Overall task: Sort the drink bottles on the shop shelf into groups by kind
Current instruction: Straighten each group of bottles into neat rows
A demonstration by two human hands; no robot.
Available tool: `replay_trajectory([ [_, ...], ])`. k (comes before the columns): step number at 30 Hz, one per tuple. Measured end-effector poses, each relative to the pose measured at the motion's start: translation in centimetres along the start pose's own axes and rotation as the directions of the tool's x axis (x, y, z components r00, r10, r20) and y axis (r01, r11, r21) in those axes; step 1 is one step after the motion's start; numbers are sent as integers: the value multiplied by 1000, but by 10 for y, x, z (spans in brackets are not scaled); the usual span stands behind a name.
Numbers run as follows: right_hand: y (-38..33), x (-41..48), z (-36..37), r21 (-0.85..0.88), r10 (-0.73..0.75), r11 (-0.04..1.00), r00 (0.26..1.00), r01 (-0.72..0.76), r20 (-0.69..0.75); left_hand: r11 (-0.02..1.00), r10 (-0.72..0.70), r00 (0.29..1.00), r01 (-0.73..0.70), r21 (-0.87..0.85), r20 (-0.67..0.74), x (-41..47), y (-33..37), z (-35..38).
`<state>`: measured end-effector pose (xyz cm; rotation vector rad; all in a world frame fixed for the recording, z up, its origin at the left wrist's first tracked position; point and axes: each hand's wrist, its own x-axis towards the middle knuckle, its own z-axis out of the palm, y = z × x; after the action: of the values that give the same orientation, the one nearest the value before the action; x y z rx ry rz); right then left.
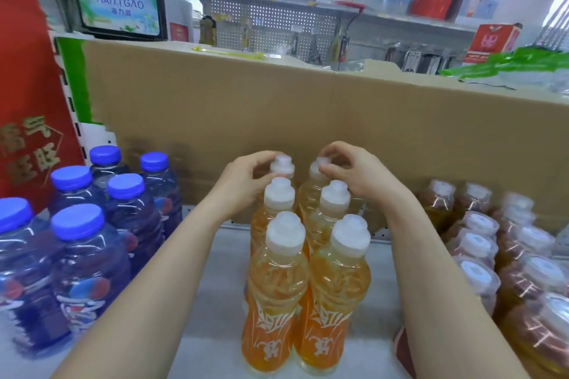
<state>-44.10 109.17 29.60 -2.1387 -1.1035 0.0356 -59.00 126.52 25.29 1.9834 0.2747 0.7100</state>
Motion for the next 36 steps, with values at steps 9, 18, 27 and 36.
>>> replay_trajectory([
  [9,4,-11,-1,89,-2,996,995,-7,98,999,18,999,-21,-51,-46,-24,3,-3],
  [18,-15,-71,-14,156,-26,986,967,67,-252,962,245,947,-263,-67,-207,-92,38,4],
  [27,-25,-163,44,1,-178,981,913,192,-367,943,329,944,-328,55,-19,-140,34,24],
  [36,-33,-173,44,-116,-137,988,906,98,-399,944,316,949,-313,105,-10,-141,29,27],
])
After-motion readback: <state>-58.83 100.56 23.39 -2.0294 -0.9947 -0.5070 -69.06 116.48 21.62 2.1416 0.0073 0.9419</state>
